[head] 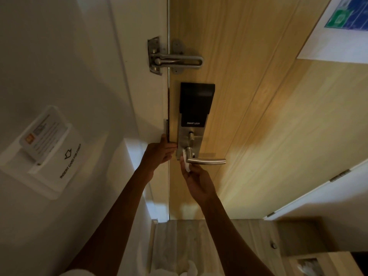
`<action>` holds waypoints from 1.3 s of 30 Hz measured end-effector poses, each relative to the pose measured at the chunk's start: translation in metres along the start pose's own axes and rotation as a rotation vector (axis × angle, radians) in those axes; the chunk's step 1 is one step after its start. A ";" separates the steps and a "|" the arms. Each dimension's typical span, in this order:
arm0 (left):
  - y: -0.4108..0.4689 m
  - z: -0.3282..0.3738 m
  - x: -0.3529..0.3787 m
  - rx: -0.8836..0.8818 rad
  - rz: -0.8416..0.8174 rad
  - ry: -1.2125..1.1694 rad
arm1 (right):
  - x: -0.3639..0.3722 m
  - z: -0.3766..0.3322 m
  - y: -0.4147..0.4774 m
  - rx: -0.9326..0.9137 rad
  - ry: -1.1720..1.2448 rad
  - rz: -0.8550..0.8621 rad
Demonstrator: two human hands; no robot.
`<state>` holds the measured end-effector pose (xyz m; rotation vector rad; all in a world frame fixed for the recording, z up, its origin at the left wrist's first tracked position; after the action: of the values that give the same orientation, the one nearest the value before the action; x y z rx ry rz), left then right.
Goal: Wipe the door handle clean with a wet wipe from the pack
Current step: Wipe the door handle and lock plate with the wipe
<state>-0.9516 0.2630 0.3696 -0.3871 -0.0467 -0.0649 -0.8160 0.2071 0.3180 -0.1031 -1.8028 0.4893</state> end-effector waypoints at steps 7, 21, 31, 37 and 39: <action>-0.004 0.001 -0.001 0.017 -0.013 0.059 | 0.000 -0.006 -0.009 0.044 0.009 -0.020; -0.009 0.004 0.005 0.055 -0.020 0.069 | -0.006 -0.099 -0.054 -0.095 -0.285 0.177; -0.019 0.012 0.011 0.019 -0.042 -0.010 | -0.011 -0.106 -0.053 -0.470 -1.114 0.208; -0.018 0.008 0.007 0.044 0.021 0.003 | -0.013 -0.108 -0.052 -0.496 -1.245 0.289; -0.018 0.008 0.008 0.050 0.030 0.011 | -0.006 -0.110 -0.048 -0.552 -1.444 0.323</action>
<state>-0.9454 0.2489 0.3839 -0.3372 -0.0313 -0.0363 -0.7020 0.1918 0.3533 -0.5286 -3.3461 0.2417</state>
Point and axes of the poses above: each hand's wrist, its own y-axis towards the middle knuckle, its own x-axis out of the palm, z = x × y, the point moved 2 cm from there along y, towards the middle knuckle, and after that the axes turned 2 degrees about -z, right-handed, at the moved point
